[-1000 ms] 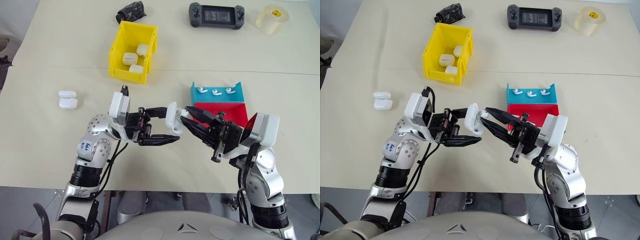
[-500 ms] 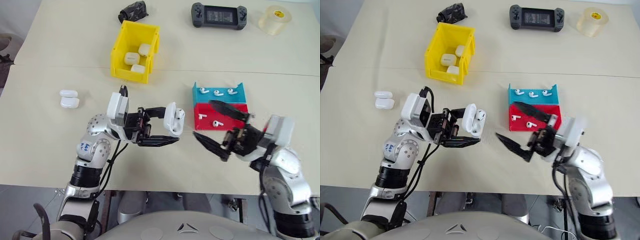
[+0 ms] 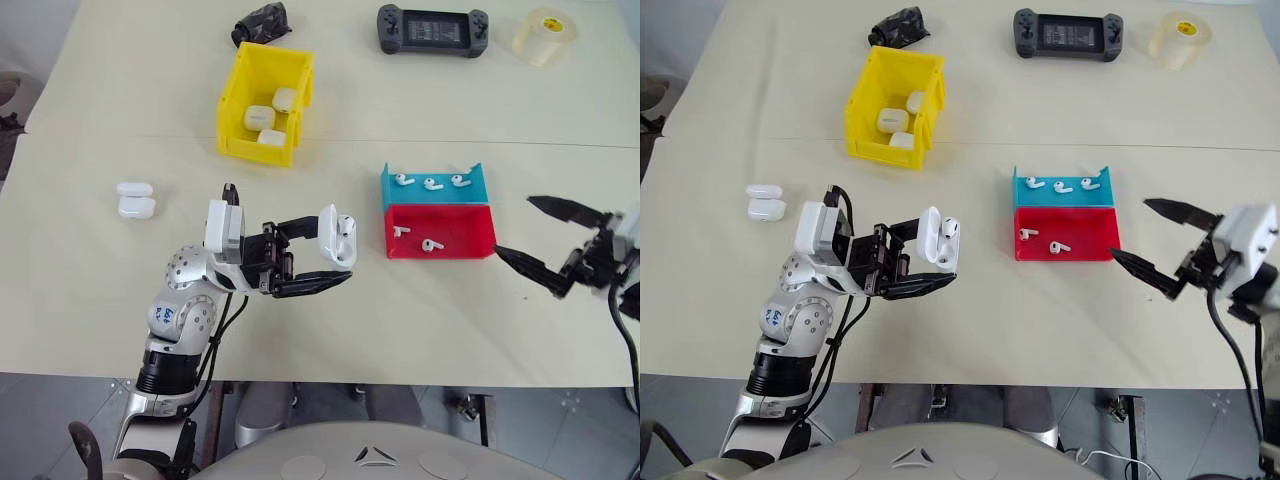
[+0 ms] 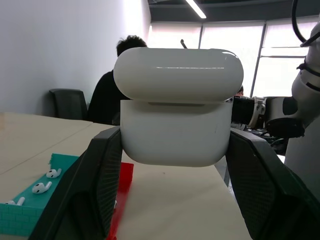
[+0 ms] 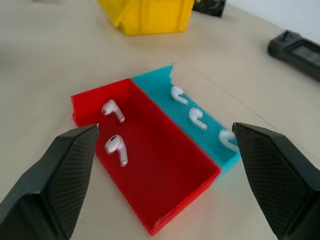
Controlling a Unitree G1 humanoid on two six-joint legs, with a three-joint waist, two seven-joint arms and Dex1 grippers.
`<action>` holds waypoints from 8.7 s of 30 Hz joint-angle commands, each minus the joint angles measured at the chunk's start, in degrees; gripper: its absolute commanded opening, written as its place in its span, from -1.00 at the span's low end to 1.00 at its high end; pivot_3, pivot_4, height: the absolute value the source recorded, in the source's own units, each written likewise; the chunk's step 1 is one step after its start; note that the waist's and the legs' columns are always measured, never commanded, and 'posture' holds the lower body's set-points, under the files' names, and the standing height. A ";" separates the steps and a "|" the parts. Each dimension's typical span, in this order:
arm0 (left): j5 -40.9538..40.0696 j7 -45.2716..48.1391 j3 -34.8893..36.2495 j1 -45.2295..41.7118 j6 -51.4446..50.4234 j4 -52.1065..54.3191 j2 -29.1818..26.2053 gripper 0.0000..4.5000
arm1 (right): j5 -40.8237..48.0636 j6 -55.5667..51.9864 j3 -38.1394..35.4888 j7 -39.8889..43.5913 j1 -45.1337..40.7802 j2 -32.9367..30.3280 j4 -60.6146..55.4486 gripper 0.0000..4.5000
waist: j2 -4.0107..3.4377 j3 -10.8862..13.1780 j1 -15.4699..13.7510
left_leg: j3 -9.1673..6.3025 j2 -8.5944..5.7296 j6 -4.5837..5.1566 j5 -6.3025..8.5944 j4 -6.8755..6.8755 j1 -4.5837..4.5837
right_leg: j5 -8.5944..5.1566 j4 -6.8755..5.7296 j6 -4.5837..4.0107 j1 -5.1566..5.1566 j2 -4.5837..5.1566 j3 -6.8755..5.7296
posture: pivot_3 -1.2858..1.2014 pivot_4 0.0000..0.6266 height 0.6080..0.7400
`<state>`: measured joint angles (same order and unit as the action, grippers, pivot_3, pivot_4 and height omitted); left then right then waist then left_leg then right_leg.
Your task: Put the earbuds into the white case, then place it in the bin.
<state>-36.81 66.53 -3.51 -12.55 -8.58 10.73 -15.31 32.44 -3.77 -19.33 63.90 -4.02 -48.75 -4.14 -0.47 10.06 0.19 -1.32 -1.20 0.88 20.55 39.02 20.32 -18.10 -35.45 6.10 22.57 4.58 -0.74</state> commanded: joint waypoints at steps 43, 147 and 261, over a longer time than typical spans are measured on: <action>1.40 -0.10 -3.25 1.97 6.12 1.60 0.74 0.23 | -48.54 4.65 46.16 11.29 -62.05 8.23 53.56 0.15 | -0.15 0.10 0.00 | -0.09 -0.19 -0.21 -0.21 0.20 0.95 | 0.02 -0.41 0.03 1.05 0.09 -0.26 | 0.03 -0.52 1.00; 0.19 -1.31 -3.05 2.17 4.44 3.17 -0.68 0.23 | -47.31 0.85 36.37 18.73 -61.76 6.32 50.34 -0.76 | -0.16 0.10 0.05 | 0.03 -0.15 -0.26 -0.26 0.22 0.90 | 0.02 -0.53 0.02 1.10 0.04 -0.16 | 0.03 -0.52 1.00; 12.69 -38.63 16.57 -12.91 -10.16 -3.08 -2.18 0.23 | 10.95 -16.78 -1.75 -14.51 3.97 12.89 -24.20 -0.01 | 0.00 0.09 -1.73 | -0.08 -0.17 -0.15 -0.31 0.20 0.89 | 0.05 -0.59 0.02 1.04 0.01 -0.12 | 0.03 -0.52 1.00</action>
<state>-23.56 33.54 8.22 -22.83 -19.57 8.04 -17.16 44.47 -24.09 -16.08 49.75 -0.73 -34.89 -26.12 -0.46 10.16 -1.54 -1.38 -1.39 0.72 20.23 39.24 21.22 -18.05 -36.06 6.13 23.61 4.59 -0.88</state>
